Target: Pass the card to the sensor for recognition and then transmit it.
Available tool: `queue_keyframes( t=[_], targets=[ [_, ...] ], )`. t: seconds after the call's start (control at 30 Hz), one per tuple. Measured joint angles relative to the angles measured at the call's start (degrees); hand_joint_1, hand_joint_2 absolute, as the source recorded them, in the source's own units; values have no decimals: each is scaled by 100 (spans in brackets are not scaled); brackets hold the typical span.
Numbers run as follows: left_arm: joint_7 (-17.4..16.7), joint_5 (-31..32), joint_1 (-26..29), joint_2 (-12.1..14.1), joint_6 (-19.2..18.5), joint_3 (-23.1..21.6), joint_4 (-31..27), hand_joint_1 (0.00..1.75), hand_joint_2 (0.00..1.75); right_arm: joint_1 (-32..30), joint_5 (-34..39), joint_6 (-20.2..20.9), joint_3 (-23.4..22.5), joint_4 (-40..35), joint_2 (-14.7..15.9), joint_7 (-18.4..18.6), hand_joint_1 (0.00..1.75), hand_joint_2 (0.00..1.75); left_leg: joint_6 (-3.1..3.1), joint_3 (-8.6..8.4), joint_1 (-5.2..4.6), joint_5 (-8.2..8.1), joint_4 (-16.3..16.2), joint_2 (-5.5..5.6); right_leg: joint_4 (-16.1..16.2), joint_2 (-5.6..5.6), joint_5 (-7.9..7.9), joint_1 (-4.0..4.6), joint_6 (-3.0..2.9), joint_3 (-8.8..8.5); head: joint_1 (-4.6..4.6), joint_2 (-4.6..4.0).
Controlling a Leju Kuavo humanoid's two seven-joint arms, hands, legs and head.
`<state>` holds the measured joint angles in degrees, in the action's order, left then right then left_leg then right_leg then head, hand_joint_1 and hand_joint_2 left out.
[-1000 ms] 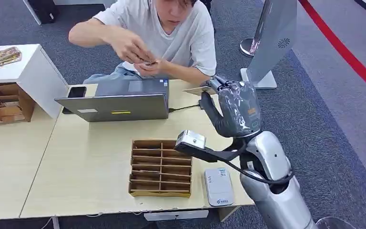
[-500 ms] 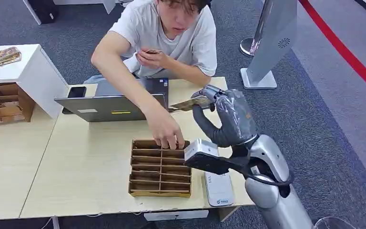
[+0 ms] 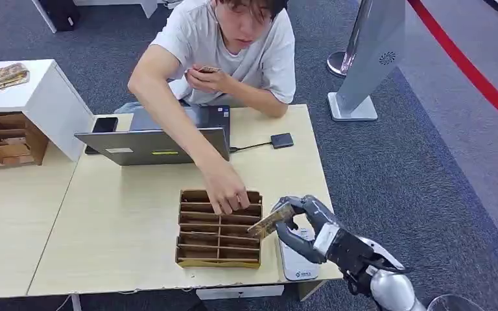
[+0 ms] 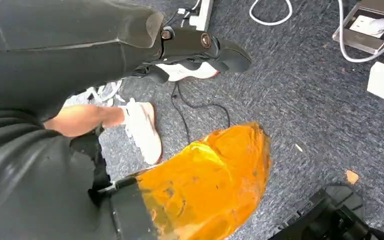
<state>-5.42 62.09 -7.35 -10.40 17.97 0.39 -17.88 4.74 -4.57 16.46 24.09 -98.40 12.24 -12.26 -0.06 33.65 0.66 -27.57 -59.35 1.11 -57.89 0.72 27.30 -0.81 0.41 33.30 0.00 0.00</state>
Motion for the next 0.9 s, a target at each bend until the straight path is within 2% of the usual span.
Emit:
queue_keyframes(
  t=[0.33, 0.6, 0.9],
  targets=[
    [31, -155, 27, 2, 173, 83, 9, 0, 0, -886, 184, 68, -31, 138, 553, 61, 175, 175, 1, 2, 1, -1, 1, -1, -1, 1, 2, 1, -1, 0, 0, 0],
    [31, -247, 28, 0, 238, 83, 28, 0, 0, -993, 162, -46, -28, 367, 714, 295, 175, 175, 0, 1, 0, 0, 1, -4, -1, 2, 2, 0, -1, 0, 0, 0],
    [29, -249, 29, 0, 242, 83, 31, 0, 0, -999, 160, -52, -20, 461, 763, 325, 175, 175, 0, 1, 1, 0, 1, -4, -1, 2, 2, 1, -1, 0, 0, 0]
  ],
)
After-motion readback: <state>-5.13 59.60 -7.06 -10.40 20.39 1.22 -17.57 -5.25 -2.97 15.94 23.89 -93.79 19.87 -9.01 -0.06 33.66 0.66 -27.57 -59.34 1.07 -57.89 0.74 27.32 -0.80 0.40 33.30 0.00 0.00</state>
